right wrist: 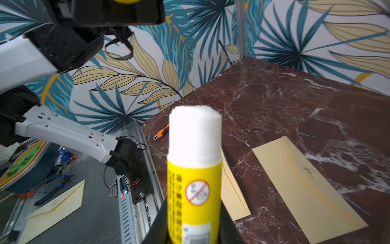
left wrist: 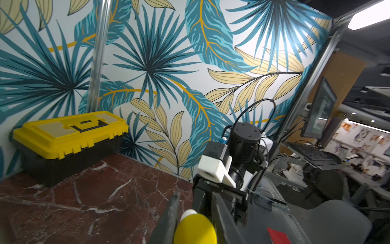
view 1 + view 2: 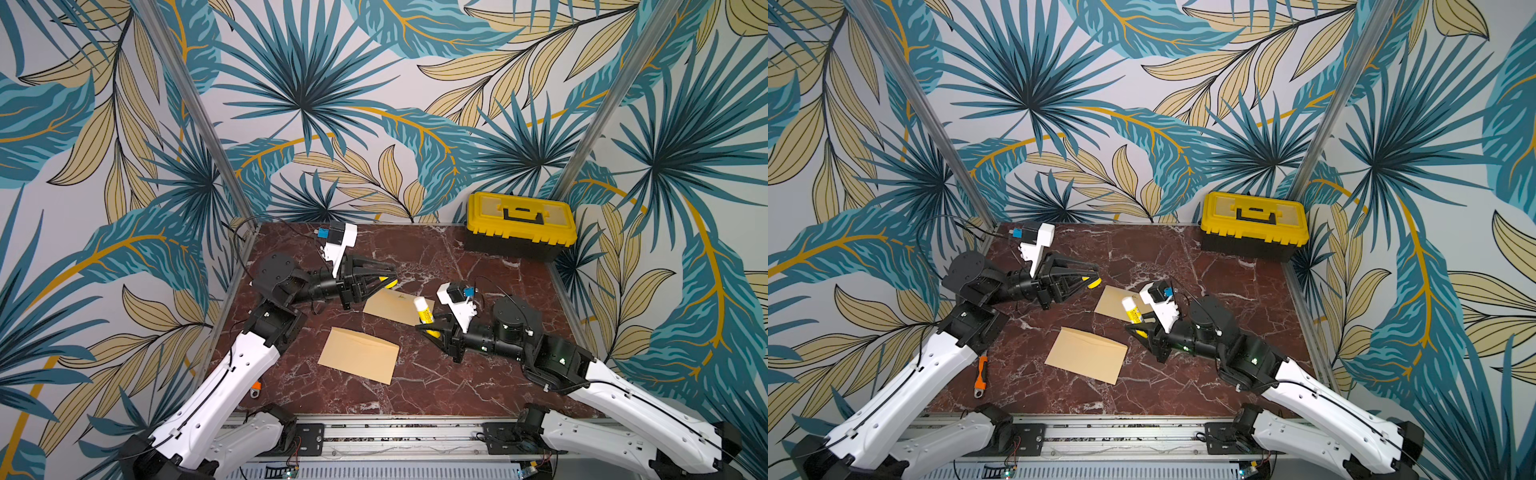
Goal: Seal the envelope with a glue stick
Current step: Open the lid of the glue stick, then place the lid at the center of the board.
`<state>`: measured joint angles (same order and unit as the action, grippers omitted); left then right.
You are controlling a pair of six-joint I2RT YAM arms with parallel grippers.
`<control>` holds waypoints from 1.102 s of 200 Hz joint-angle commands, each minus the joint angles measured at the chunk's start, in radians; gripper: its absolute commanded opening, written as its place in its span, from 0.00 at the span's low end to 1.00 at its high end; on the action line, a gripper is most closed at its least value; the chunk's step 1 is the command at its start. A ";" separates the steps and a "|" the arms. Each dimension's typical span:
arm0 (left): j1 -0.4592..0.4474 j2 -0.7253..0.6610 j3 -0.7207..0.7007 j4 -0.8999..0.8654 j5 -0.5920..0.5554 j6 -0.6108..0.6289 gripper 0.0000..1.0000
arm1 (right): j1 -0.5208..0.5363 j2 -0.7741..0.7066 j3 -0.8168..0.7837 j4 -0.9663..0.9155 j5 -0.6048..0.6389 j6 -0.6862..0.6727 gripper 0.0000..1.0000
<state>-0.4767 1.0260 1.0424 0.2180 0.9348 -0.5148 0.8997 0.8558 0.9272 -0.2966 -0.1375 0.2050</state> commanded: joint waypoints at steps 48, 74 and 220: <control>-0.207 0.030 -0.162 -0.085 -0.485 0.362 0.00 | -0.048 -0.005 0.144 -0.213 0.506 0.051 0.00; -0.287 0.099 -0.281 0.126 -0.627 0.393 0.01 | -0.086 -0.028 0.166 -0.236 0.601 0.093 0.00; -0.525 0.942 -0.068 0.478 -0.919 0.475 0.05 | -0.143 -0.097 0.195 -0.233 0.643 0.090 0.00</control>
<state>-0.9836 1.9129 0.9314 0.6521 0.1112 -0.0673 0.7589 0.7628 1.1030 -0.5220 0.5011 0.2951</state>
